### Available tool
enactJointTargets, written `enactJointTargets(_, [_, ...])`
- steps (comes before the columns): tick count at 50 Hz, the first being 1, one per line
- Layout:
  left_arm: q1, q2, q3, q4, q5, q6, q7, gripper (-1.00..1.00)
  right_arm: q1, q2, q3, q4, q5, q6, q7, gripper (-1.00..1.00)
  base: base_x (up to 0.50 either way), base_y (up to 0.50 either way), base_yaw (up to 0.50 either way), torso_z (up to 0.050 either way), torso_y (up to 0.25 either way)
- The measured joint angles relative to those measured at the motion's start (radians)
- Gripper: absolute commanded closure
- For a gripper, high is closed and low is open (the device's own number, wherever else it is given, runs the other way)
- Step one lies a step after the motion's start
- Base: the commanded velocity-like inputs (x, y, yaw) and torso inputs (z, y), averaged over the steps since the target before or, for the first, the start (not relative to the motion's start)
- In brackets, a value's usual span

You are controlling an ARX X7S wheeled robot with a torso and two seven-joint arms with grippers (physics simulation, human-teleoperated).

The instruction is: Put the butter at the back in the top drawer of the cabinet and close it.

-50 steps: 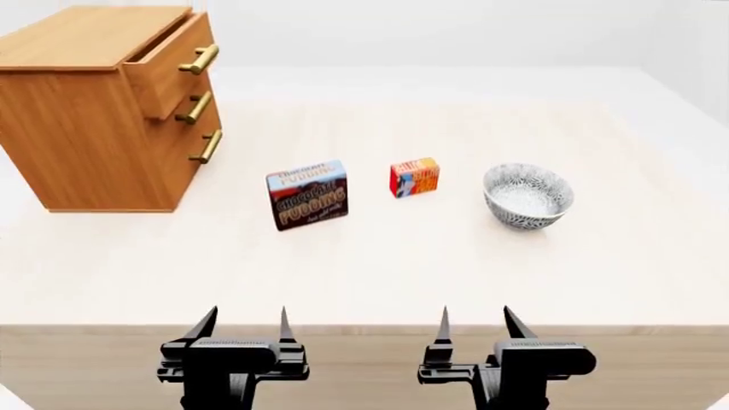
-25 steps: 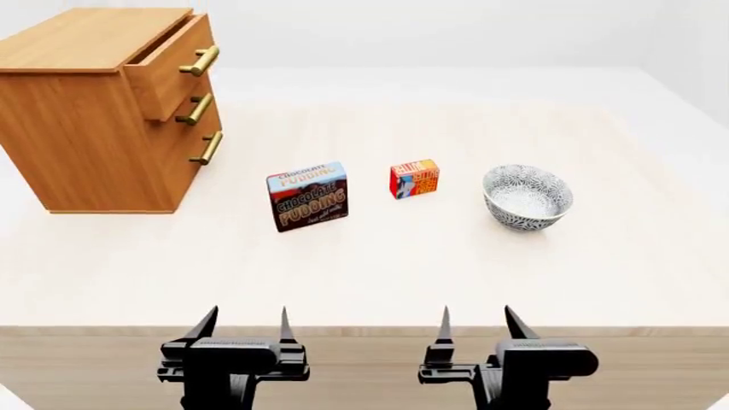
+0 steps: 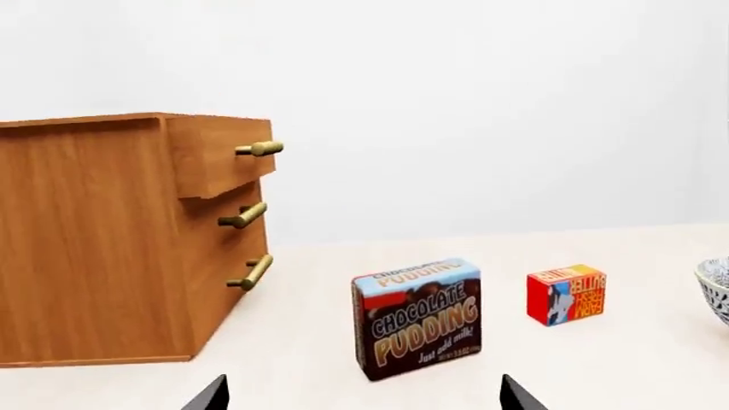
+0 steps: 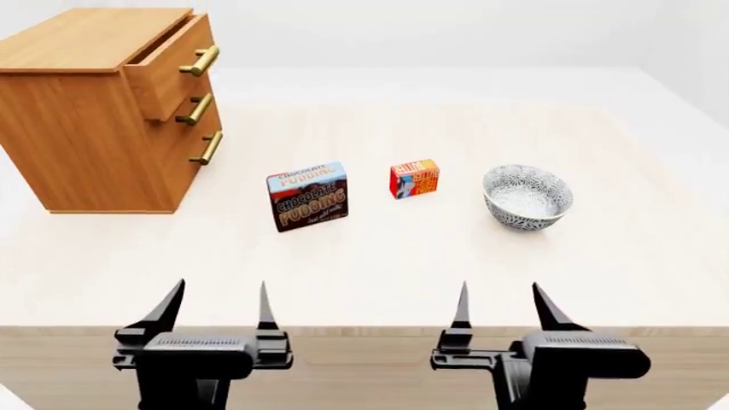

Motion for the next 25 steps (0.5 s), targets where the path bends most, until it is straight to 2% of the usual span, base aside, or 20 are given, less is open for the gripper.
enactJointTargets(9, [0.027, -0.019, 0.003, 0.102, 0.004, -0.033, -0.016, -1.0, -0.034, 0.02, -0.006, -0.114, -0.002, 0.036, 0.015, -1.0, 0.0, 0.0, 0.0, 0.0, 0.0])
enactJointTargets(18, [0.043, -0.032, 0.01, 0.159, 0.001, -0.049, -0.029, -1.0, -0.052, 0.039, -0.022, -0.181, -0.014, 0.062, 0.029, -1.0, 0.0, 0.45, 0.0, 0.0, 0.0])
enactJointTargets(25, [0.05, -0.042, 0.014, 0.187, -0.002, -0.058, -0.039, -1.0, -0.062, 0.049, -0.031, -0.219, -0.011, 0.069, 0.037, -1.0, 0.0, 0.0, 0.0, 0.0, 0.0])
